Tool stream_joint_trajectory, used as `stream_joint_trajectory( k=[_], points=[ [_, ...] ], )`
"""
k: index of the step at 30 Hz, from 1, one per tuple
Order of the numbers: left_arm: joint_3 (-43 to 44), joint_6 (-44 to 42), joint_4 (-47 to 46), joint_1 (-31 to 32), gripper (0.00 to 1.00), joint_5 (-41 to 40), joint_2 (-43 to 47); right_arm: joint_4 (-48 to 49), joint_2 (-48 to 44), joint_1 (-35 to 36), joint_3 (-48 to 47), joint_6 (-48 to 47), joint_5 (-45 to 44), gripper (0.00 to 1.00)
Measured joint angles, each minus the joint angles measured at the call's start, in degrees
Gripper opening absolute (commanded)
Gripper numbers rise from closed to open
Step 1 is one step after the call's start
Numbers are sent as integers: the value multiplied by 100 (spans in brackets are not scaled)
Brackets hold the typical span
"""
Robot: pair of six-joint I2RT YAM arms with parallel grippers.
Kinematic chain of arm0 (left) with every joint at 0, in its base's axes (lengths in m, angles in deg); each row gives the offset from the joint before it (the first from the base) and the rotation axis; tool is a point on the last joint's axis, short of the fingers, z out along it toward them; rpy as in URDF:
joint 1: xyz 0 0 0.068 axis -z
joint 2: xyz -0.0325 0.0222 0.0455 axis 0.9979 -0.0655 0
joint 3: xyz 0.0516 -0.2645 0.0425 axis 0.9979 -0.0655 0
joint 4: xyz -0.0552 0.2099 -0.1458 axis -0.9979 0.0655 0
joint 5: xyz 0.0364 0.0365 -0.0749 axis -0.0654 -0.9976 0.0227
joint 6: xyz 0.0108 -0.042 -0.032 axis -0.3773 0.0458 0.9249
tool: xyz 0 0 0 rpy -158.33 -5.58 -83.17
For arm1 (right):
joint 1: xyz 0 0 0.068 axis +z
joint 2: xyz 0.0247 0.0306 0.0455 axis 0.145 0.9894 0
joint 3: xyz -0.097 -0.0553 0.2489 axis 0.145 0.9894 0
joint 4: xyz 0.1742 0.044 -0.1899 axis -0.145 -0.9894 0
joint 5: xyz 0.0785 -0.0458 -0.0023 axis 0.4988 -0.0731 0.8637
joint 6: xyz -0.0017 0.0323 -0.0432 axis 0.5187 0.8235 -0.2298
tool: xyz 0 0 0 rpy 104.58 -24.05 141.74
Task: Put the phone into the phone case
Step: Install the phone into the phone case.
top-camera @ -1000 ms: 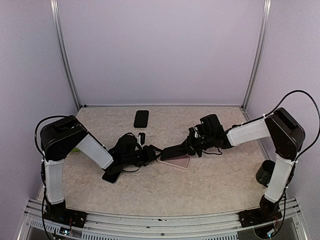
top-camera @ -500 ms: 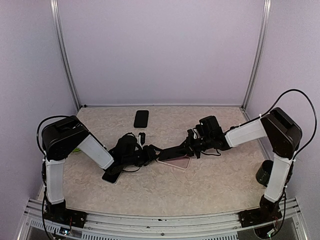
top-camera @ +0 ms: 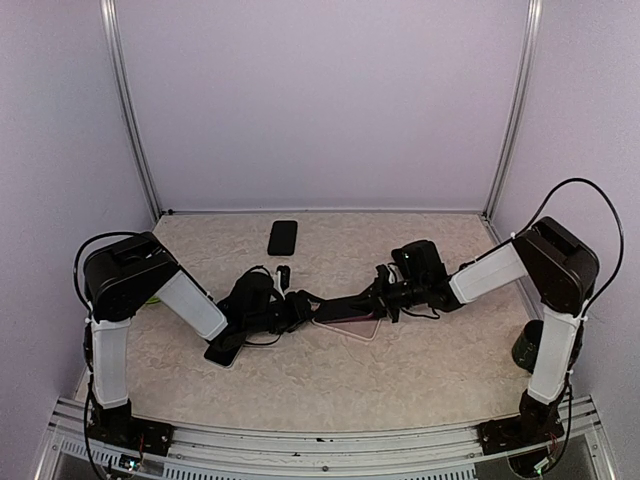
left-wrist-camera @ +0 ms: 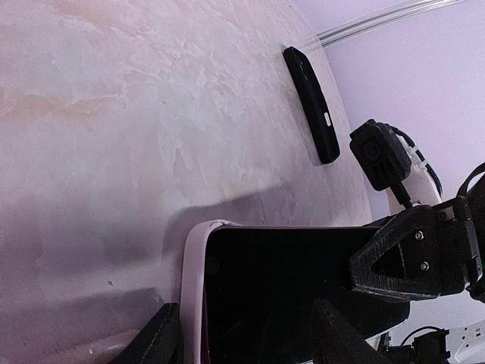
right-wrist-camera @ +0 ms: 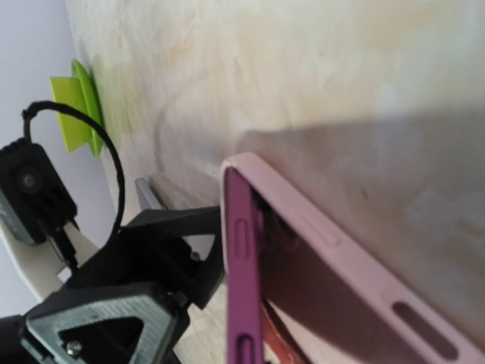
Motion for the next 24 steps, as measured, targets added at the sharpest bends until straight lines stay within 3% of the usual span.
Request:
stream_joint_trajectory(
  k=[24],
  points=[
    [-216, 50, -339, -9, 56, -116, 7, 901, 415, -2, 52, 184, 278, 0]
  ],
)
